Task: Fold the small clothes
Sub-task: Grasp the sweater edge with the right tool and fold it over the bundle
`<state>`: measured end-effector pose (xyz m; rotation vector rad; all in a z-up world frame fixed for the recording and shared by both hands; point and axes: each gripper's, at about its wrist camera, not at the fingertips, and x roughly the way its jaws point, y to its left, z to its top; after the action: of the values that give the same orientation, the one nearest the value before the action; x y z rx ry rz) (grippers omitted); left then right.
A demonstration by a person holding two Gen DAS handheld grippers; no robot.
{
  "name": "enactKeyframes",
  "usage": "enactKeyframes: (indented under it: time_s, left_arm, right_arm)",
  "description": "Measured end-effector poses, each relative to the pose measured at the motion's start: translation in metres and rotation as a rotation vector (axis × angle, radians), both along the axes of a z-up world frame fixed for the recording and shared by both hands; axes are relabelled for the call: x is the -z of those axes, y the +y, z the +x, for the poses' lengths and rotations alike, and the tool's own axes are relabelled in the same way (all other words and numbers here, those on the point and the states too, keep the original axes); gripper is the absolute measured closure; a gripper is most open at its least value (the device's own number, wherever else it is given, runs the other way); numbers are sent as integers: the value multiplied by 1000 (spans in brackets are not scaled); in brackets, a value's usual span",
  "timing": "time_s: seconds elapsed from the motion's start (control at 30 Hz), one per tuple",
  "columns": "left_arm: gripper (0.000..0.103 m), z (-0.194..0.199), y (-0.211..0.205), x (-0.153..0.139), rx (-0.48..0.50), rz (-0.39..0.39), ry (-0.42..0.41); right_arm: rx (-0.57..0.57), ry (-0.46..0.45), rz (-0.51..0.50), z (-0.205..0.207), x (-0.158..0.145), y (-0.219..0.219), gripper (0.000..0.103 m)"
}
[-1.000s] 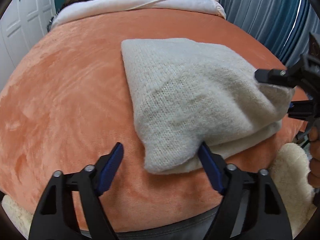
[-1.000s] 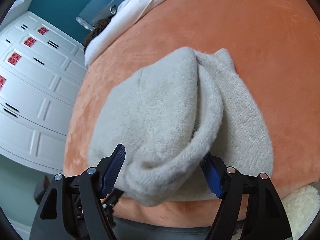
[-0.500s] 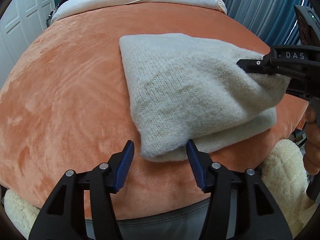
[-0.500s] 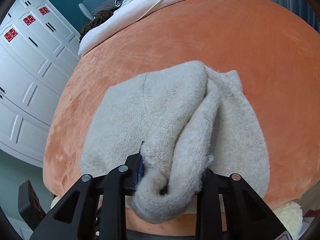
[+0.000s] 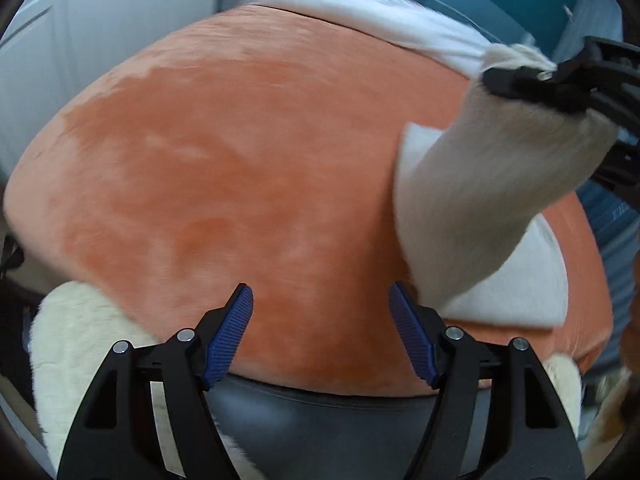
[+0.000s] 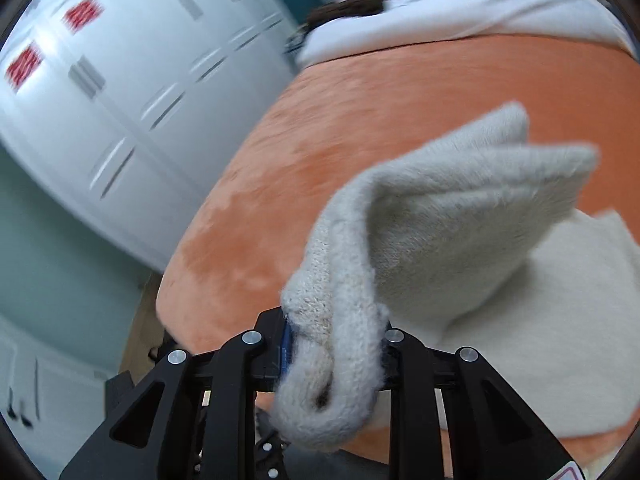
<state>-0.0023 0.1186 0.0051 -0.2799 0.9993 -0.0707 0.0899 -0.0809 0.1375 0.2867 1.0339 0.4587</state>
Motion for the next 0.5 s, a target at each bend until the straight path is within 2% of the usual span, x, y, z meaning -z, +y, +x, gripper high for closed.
enactKeyframes:
  time_s: [0.13, 0.2, 0.27, 0.33, 0.4, 0.5]
  left_arm:
    - [34, -10, 45, 0, -113, -24, 4]
    - [33, -17, 60, 3, -151, -52, 9]
    - [33, -19, 67, 6, -172, -72, 19]
    - [33, -20, 67, 7, -167, -84, 18]
    - [33, -16, 59, 5, -144, -88, 9]
    - [33, -9, 35, -4, -65, -110, -19]
  right_arm:
    - [-147, 55, -141, 15, 39, 99, 81]
    - [-183, 93, -248, 21, 69, 129, 81]
    - [-190, 149, -267, 27, 88, 135, 82]
    - [-167, 177, -201, 31, 87, 124, 82]
    - [-121, 144, -86, 32, 63, 94, 83]
    - [51, 68, 256, 26, 5, -18, 83]
